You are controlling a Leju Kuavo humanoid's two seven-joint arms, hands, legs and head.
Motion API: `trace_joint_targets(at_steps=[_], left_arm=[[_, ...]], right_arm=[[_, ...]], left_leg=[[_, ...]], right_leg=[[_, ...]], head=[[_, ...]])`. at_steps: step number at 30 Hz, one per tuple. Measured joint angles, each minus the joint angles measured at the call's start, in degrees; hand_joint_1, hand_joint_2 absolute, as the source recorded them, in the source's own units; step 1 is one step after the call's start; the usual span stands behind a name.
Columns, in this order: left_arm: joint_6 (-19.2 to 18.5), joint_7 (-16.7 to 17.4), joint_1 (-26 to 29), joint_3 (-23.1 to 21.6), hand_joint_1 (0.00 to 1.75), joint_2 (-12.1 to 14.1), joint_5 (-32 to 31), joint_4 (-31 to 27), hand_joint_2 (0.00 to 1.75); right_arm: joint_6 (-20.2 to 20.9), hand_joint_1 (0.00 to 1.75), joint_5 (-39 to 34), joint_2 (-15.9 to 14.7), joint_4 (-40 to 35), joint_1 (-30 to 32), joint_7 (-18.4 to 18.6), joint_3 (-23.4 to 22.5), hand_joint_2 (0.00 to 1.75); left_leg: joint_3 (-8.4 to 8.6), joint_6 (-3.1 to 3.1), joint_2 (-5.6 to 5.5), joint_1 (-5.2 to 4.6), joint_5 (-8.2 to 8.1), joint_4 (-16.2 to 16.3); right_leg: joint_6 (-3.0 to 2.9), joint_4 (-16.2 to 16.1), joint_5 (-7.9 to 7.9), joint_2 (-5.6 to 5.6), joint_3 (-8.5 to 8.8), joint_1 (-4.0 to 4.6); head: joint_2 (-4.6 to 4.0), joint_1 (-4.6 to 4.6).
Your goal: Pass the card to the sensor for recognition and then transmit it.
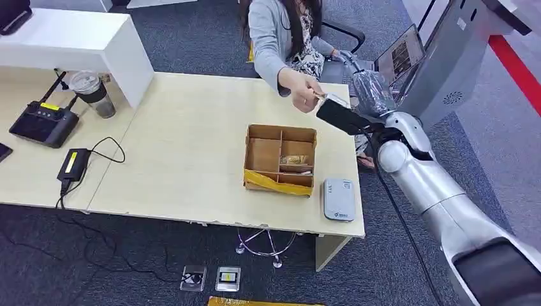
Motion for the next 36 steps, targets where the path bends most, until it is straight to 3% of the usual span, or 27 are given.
trace_joint_targets(at_steps=[36], left_arm=[[0.6, -0.7, 0.0, -1.5, 0.0, 0.1, 2.7, 0.0, 0.0]], right_arm=[[-2.5, 1.75, -5.6, -0.4, 2.9, 1.8, -3.5, -3.7, 1.75]], left_leg=[[0.01, 0.0, 0.03, 0.0, 0.0, 0.0]], right_leg=[[0.0, 0.0, 0.0, 0.08, -0.04, 0.0]], head=[[0.0, 0.0]])
